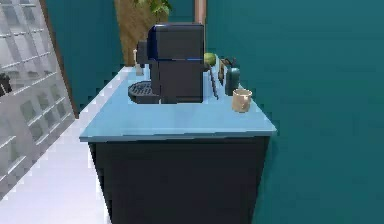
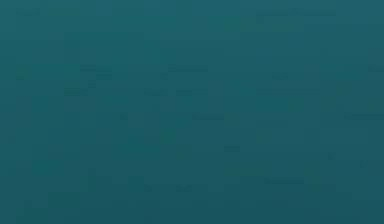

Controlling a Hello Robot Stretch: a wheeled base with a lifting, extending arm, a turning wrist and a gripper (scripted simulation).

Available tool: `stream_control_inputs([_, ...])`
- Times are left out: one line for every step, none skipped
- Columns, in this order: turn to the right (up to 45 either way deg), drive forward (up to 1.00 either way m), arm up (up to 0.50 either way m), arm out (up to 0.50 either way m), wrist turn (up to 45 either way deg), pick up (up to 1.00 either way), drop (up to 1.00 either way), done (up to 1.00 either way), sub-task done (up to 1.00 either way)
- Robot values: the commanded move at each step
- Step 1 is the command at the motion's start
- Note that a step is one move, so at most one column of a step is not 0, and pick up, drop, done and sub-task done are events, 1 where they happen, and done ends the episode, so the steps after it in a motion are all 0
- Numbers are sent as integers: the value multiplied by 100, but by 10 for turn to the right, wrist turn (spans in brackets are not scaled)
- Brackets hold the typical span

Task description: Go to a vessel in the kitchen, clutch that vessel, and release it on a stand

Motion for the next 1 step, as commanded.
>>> stream_control_inputs([-90,0,0,0,0,0,0,0,0])
